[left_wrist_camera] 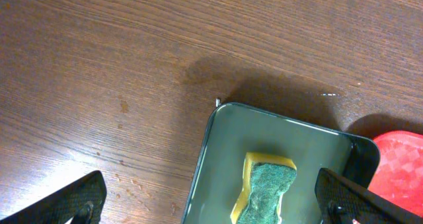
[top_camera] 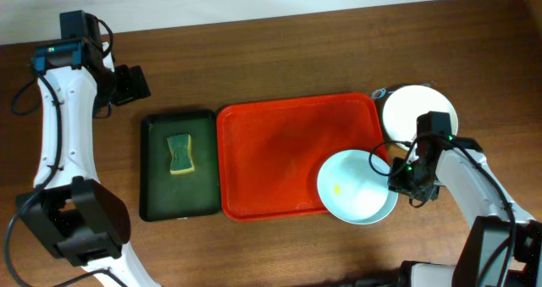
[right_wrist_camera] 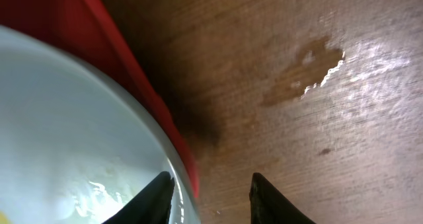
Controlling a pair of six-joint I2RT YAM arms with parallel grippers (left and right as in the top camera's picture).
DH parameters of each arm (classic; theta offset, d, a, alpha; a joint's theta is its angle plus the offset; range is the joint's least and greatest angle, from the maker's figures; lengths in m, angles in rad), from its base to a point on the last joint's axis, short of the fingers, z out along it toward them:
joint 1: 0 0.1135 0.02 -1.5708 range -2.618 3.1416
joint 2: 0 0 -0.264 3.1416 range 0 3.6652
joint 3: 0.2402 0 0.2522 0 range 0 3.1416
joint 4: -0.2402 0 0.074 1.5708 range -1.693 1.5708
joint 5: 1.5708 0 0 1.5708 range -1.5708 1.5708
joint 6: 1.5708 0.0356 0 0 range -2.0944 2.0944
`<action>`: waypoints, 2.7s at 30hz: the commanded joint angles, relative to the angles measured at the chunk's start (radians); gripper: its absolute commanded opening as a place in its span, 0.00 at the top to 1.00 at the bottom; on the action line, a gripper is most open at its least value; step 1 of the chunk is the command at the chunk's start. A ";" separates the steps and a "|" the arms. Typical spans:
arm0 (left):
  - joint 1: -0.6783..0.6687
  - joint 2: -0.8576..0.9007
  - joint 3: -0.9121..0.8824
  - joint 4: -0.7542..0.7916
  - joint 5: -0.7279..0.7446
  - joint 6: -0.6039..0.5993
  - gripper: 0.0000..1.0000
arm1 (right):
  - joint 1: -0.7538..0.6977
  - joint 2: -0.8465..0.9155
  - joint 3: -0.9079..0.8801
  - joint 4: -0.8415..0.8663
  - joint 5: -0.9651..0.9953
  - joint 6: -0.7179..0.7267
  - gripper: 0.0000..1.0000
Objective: Clean dirty plates on tray and stack at the side
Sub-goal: 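Grasp the light blue plate rim with the right gripper, then slide the light blue plate left to the red tray center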
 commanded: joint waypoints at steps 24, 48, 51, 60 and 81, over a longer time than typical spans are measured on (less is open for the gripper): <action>-0.001 -0.004 0.020 -0.001 -0.004 0.002 0.01 | 0.370 -0.006 -0.044 0.374 -0.246 0.283 0.96; -0.001 -0.004 0.020 -0.001 -0.004 0.002 0.01 | 0.659 0.138 -0.013 0.784 0.176 0.386 0.92; -0.001 -0.004 0.020 -0.001 -0.004 0.002 0.01 | 0.659 0.138 0.027 0.768 0.161 0.358 0.67; -0.001 -0.004 0.020 -0.001 -0.004 0.002 0.01 | 0.496 0.032 0.399 -0.069 0.098 0.294 0.50; -0.001 -0.004 0.020 0.000 -0.004 0.002 0.01 | 0.310 0.056 -0.109 0.348 0.102 0.108 0.78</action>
